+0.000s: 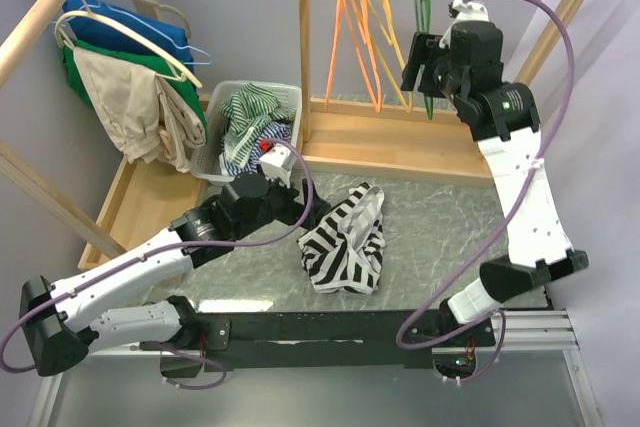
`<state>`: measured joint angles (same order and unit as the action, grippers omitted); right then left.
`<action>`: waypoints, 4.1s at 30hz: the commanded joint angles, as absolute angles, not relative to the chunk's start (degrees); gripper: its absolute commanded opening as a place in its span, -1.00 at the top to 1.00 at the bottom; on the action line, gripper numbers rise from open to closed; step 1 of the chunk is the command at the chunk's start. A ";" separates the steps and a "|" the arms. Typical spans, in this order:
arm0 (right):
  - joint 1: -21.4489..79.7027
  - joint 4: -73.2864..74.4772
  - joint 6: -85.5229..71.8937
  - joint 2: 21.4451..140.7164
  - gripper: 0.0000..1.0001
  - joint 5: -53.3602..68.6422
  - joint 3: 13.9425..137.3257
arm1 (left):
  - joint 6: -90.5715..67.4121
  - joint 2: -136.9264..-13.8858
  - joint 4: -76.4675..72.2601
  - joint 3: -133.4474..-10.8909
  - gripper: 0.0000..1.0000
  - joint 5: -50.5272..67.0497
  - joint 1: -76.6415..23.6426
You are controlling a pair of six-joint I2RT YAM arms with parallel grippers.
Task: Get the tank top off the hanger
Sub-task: Place the hanger at the clothesline, then pick up the tank top from the center of the board, then place the tank top in the bin.
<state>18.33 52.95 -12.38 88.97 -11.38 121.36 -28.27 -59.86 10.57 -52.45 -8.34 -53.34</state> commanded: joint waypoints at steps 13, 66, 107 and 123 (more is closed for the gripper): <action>17.93 42.18 -23.64 52.92 -1.00 -18.99 88.25 | -32.43 -71.62 5.01 -48.95 -0.93 -0.53 -57.46; 17.93 44.30 -29.18 39.73 -1.00 -5.71 65.83 | -30.76 -73.05 21.51 -62.13 0.98 -26.01 -60.49; 17.93 39.90 -30.06 42.63 -1.00 -0.18 62.23 | -8.79 -103.80 22.68 -107.53 0.98 -5.98 -15.82; 17.93 39.81 -29.79 43.60 -1.00 1.93 61.96 | -15.20 -104.76 20.57 -86.67 0.98 -3.87 -16.26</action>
